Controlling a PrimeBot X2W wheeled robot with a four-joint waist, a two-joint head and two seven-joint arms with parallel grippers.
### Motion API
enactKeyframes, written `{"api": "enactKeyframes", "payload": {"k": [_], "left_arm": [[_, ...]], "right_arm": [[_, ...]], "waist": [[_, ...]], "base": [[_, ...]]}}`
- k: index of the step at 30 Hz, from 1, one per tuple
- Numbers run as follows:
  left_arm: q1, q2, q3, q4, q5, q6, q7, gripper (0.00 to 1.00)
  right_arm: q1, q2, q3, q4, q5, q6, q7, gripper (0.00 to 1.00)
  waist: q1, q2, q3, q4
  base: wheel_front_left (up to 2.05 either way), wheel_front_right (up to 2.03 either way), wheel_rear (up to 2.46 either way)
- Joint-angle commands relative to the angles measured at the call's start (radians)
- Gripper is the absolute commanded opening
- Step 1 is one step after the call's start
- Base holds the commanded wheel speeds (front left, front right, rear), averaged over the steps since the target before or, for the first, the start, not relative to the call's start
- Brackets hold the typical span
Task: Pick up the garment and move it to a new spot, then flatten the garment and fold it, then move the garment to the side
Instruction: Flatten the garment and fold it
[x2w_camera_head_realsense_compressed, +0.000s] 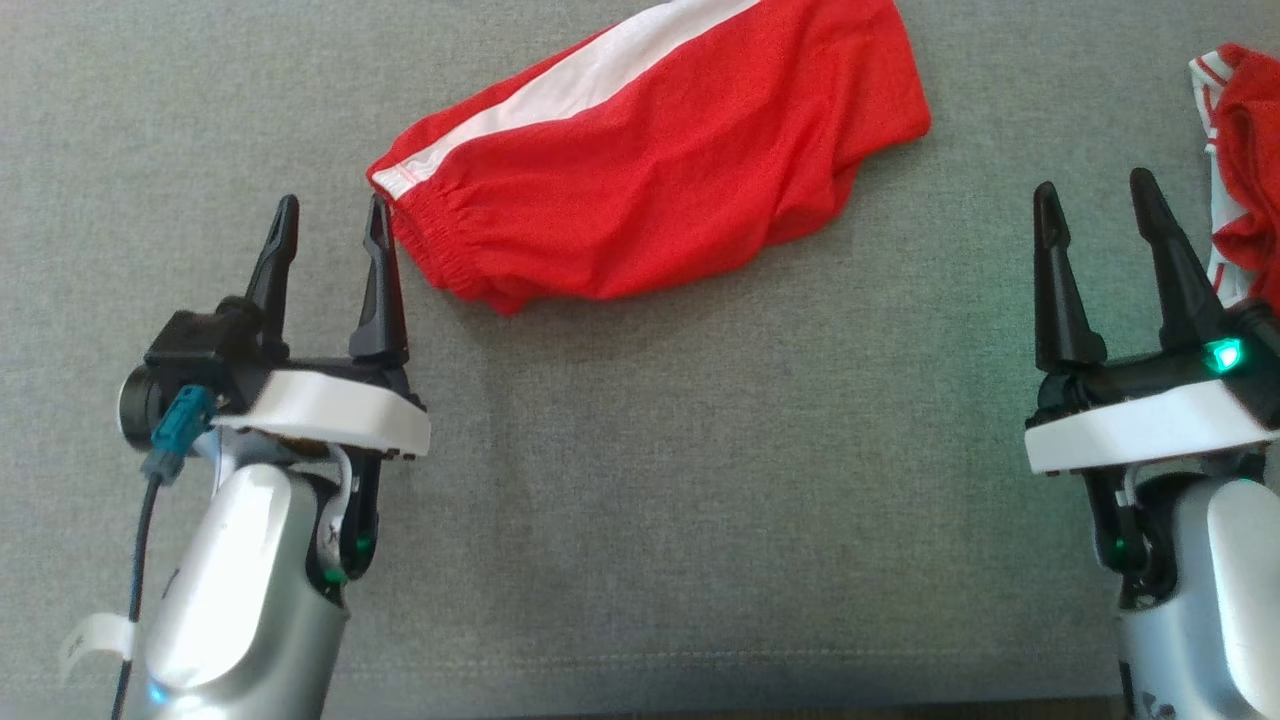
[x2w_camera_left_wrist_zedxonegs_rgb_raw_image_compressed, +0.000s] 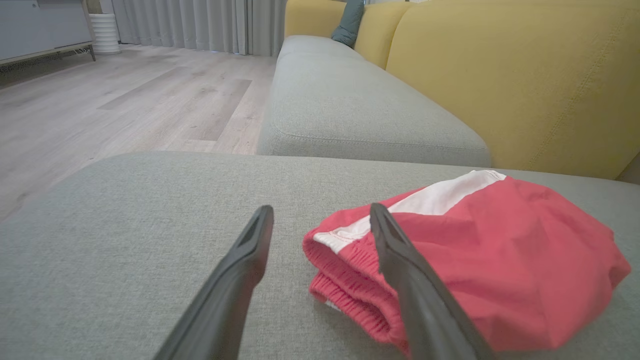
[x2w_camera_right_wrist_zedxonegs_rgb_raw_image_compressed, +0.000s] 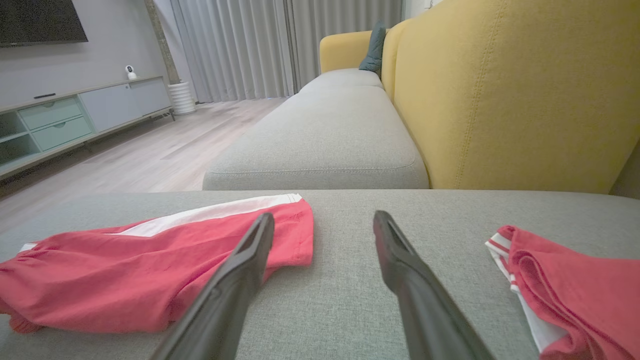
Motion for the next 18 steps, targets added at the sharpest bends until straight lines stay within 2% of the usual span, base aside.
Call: {"api": "enactKeyframes", "payload": {"k": [1,11,18], "left_arm": [[-0.018,0.017,0.041,-0.03,0.011,-0.007,-0.005,1.0],[-0.037,0.002,0.042,-0.035,0.03,-0.018,-0.005,1.0],[-0.083,-0.022,0.038,-0.05,0.045,-0.035,-0.005,1.0]], "right_arm": [[0.006,0.008,0.015,-0.04,0.001,-0.001,0.001,1.0],[-0.039,-0.011,0.012,-0.022,0.001,-0.001,0.029,1.0],[-0.23,-0.058,0.055,0.121,0.024,-0.001,0.105,1.0]], "waist": [[0.0,0.0,0.001,0.0],[0.0,0.0,0.033,0.017],[0.0,0.0,0.103,0.057]], "base": [[0.0,0.0,0.0],[0.0,0.0,0.0],[0.0,0.0,0.0]]}}
